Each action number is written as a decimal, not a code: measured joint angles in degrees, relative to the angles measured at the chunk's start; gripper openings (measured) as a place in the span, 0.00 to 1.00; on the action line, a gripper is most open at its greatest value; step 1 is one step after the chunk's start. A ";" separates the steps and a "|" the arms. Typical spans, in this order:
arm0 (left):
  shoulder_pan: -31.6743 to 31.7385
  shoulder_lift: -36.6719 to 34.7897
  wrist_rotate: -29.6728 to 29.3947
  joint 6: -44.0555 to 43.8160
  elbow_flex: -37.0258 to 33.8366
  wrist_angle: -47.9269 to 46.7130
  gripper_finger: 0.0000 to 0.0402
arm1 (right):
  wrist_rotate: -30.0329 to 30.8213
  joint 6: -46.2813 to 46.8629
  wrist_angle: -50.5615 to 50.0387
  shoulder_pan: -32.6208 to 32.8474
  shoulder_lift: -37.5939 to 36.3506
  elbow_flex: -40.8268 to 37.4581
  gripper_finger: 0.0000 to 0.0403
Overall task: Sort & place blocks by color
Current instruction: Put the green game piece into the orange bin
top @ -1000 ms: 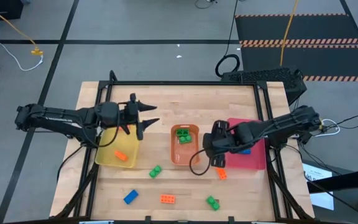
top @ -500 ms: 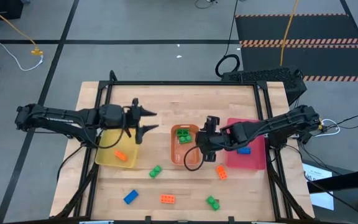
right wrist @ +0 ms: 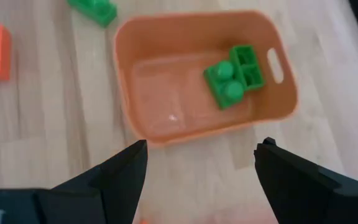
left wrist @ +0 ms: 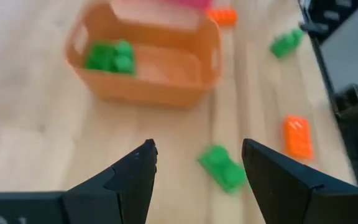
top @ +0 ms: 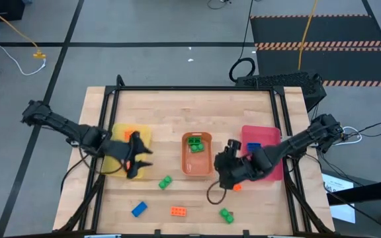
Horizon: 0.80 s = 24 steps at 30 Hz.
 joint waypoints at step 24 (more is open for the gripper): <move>-7.70 33.09 -3.84 -21.65 26.42 -26.26 0.59 | 0.06 4.49 -2.37 4.48 -0.02 -3.94 0.69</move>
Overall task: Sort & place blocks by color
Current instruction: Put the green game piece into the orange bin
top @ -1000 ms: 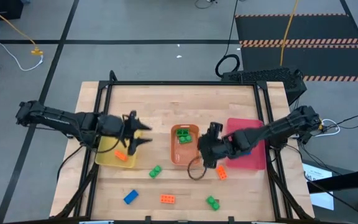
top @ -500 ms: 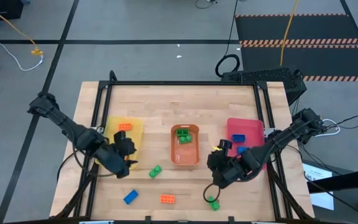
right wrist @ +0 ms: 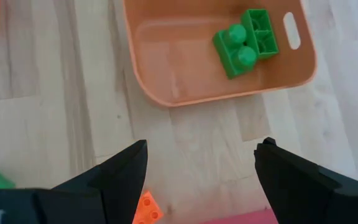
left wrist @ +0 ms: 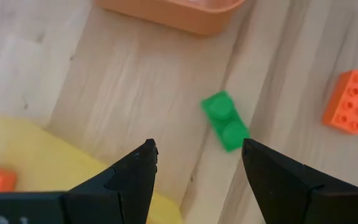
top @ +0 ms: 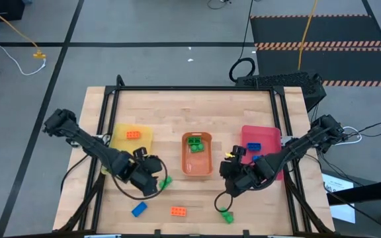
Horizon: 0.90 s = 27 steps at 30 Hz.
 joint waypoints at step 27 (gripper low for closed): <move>6.07 9.96 6.01 -3.61 -0.63 9.03 0.59 | -0.10 -5.67 -1.85 -1.55 -0.02 0.00 0.69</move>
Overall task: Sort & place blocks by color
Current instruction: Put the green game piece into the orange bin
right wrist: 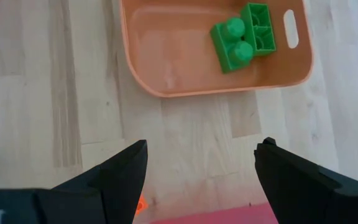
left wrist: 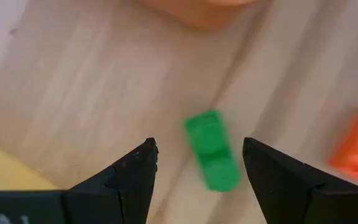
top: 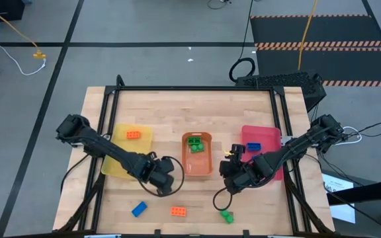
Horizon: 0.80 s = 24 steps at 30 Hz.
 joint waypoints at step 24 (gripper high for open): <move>2.37 0.01 7.56 -1.71 -6.94 8.83 0.96 | 0.20 -2.71 -0.29 -1.58 0.00 0.00 0.69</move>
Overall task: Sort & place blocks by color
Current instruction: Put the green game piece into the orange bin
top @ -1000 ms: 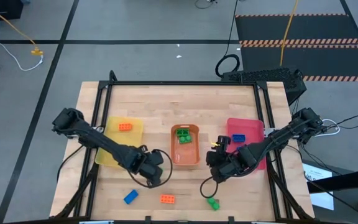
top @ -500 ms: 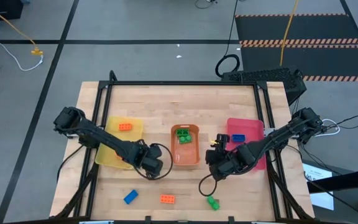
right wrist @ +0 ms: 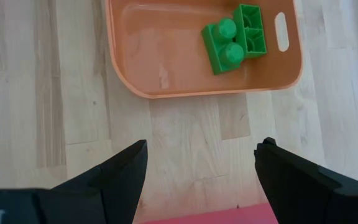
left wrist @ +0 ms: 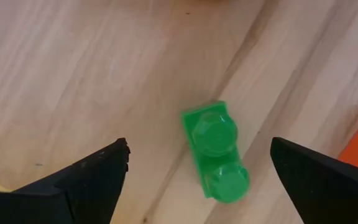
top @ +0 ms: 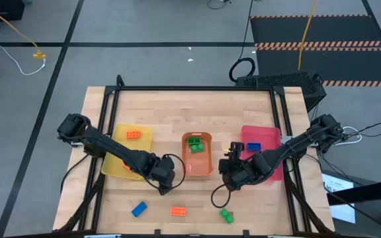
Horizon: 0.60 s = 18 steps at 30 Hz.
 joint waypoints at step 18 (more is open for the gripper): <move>-2.52 7.53 -1.55 -1.40 0.04 0.24 0.86 | -0.04 0.01 -0.44 0.00 0.00 0.00 0.69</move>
